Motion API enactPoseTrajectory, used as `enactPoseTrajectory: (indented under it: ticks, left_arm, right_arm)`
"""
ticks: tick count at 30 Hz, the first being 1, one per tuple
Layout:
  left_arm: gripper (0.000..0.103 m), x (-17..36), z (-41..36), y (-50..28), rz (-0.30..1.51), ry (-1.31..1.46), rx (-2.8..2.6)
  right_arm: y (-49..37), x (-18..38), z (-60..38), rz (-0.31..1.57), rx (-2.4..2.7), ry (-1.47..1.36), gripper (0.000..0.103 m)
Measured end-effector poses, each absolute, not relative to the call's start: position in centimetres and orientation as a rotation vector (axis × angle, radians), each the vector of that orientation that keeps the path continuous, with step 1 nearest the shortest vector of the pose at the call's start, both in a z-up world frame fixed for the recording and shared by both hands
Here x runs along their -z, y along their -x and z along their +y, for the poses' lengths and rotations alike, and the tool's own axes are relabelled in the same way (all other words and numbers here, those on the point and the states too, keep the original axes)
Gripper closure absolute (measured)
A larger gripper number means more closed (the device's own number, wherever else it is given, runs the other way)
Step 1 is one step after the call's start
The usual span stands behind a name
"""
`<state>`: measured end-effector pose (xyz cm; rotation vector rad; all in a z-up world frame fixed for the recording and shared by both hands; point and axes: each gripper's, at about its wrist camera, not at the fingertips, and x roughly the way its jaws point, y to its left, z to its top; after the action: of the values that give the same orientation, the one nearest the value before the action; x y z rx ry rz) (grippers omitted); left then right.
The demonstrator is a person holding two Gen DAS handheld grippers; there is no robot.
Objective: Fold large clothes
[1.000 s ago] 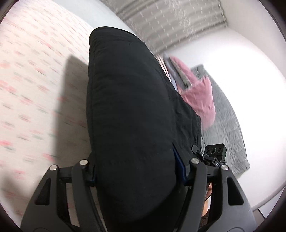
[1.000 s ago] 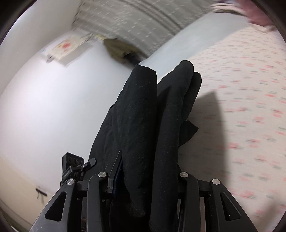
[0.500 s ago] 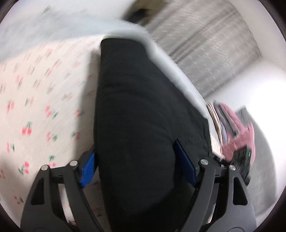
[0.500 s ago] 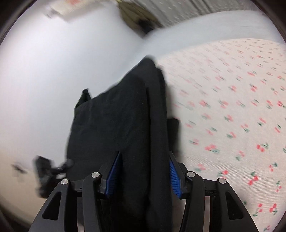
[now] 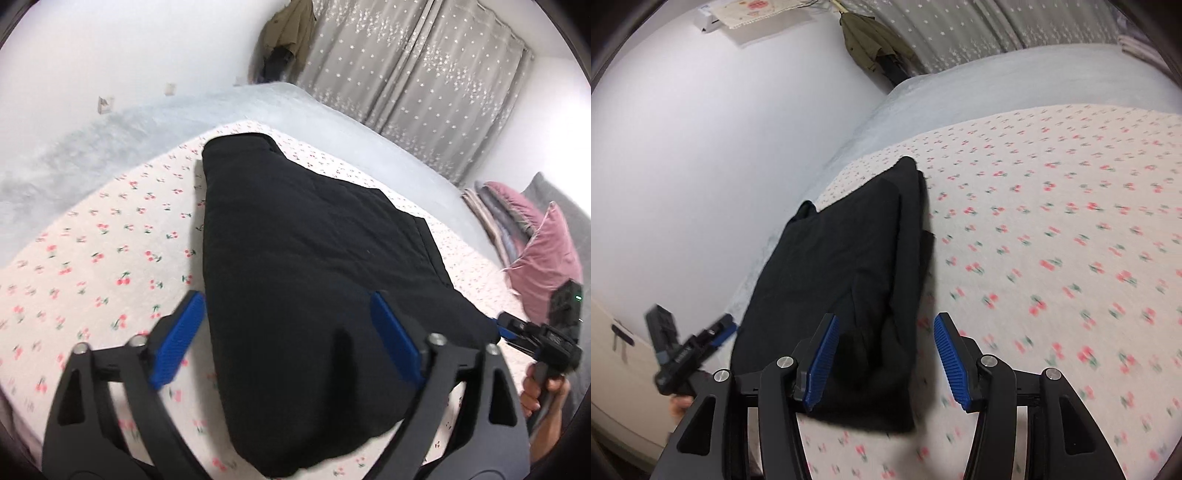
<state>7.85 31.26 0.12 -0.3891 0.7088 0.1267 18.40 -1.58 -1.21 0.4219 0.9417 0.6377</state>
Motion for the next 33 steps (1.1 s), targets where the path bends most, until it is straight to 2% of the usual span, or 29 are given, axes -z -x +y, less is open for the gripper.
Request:
enactPoseTrajectory:
  ticks: [3, 5, 11, 17, 26, 33]
  left_arm:
    - [0.004, -0.5, 28.9, -6.5, 0.754, 0.343, -0.197]
    - [0.001, -0.8, 27.4, -5.9, 0.774, 0.308, -0.228]
    - [0.001, 0.5, 22.3, -3.4, 0.882, 0.234, -0.294]
    - [0.001, 1.8, 18.5, -0.5, 0.915, 0.227, -0.320]
    - [0.001, 2.6, 15.0, 0.5, 0.918, 0.188, -0.361]
    - [0.001, 2.9, 14.4, 0.3, 0.928, 0.184, -0.360]
  right_arm:
    - [-15.5, 0.0, -3.1, 0.933, -0.595, -0.374, 0.038]
    - [-13.8, -0.3, -3.7, 0.930, -0.569, -0.342, 0.027]
    - [-9.0, -1.2, -5.3, 0.907, -0.440, -0.229, 0.019]
    - [-5.9, -0.2, -4.6, 0.924, -0.286, -0.092, 0.016]
    - [-4.6, 1.6, -0.6, 0.913, -0.327, 0.085, 0.016]
    - [-5.2, 2.3, 0.0, 0.935, -0.343, 0.089, 0.016]
